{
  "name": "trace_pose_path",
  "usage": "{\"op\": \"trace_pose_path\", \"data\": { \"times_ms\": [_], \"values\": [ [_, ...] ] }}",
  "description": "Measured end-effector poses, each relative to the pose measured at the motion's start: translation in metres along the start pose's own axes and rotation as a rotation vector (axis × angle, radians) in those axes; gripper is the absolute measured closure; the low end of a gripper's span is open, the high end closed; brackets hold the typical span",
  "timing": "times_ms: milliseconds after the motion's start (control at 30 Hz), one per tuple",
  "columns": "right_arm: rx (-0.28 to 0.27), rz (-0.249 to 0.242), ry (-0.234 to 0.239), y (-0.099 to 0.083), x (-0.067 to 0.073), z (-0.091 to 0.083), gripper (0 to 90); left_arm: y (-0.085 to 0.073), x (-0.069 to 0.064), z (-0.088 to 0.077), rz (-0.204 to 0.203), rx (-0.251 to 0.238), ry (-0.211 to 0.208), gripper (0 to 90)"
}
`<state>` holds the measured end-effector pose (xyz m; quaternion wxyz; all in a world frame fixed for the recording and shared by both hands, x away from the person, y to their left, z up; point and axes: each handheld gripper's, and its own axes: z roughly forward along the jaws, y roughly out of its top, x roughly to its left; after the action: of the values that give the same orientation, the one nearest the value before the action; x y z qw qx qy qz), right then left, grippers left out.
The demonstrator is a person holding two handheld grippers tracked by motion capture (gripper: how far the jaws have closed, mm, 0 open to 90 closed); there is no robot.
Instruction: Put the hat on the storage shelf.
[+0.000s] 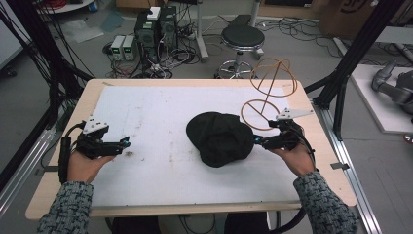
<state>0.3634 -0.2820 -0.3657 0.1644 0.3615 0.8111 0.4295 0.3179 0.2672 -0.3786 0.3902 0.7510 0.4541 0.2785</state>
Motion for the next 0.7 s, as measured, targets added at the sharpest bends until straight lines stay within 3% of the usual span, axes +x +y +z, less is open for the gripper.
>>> {"op": "trace_pose_path", "data": {
  "times_ms": [100, 300, 533, 700],
  "values": [
    [-0.004, -0.004, 0.009, 0.002, 0.004, 0.004, 10.6, -0.001, 0.001, -0.001, 0.004, 0.003, 0.004, 16.0],
    [-0.04, 0.017, 0.074, 0.01, 0.016, 0.014, 10.6, -0.001, 0.002, -0.004, 0.005, 0.002, 0.017, 16.2],
    [-0.06, -0.013, 0.12, 0.018, 0.034, 0.028, 10.6, -0.001, 0.002, -0.006, 0.001, 0.005, 0.023, 16.3],
    [-0.042, -0.027, 0.116, 0.02, 0.039, 0.036, 10.6, -0.001, 0.002, -0.006, 0.001, 0.007, 0.021, 16.3]
  ]
}}
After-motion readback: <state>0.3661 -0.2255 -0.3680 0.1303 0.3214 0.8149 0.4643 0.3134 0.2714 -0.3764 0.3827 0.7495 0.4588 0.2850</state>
